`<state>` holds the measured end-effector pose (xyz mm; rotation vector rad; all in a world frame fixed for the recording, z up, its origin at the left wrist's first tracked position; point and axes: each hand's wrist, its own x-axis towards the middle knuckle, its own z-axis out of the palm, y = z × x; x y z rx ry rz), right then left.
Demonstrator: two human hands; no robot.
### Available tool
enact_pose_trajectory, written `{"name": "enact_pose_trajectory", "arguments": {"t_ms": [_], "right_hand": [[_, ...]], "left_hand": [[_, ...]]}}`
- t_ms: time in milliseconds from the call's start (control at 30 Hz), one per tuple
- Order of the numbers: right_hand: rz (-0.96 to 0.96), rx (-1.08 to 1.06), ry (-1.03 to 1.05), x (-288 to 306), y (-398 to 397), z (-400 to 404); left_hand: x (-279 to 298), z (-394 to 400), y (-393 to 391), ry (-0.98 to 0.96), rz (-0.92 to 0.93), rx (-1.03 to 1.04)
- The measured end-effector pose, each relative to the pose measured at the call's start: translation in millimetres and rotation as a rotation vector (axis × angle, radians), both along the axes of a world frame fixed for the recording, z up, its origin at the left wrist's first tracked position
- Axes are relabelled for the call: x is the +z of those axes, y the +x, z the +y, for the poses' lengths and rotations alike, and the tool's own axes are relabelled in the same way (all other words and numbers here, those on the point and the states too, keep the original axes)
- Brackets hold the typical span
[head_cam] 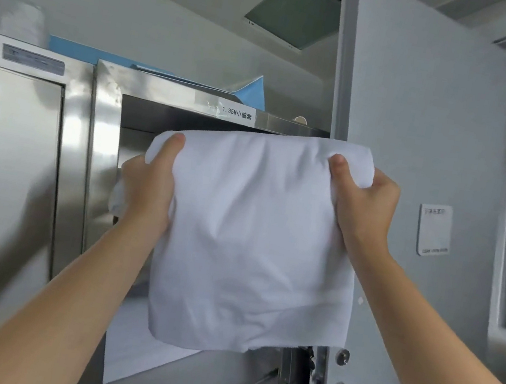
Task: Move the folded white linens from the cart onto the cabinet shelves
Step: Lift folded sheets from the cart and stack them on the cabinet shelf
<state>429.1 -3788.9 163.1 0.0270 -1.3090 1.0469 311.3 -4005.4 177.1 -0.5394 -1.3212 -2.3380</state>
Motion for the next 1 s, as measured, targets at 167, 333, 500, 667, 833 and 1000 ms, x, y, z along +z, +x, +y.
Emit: {"name": "enact_pose_trajectory", "arguments": {"t_ms": [167, 333, 500, 667, 833, 1000], "right_hand": [[0.041, -0.136, 0.035, 6, 55, 25], [0.054, -0.272, 0.028, 8, 119, 58], [0.068, -0.423, 0.076, 13, 188, 87], [0.067, -0.512, 0.067, 12, 244, 117], [0.041, -0.622, 0.052, 4, 296, 143], [0.033, -0.727, 0.017, -9, 336, 154]], "left_hand": [[10, 43, 34, 0.032, 0.09, -0.136], [14, 97, 71, 0.035, 0.073, -0.271], [11, 155, 114, 0.036, 0.041, -0.393], [11, 204, 159, 0.023, 0.06, -0.486], [2, 252, 195, 0.025, 0.029, -0.591], [-13, 301, 219, -0.011, -0.014, -0.739]]}}
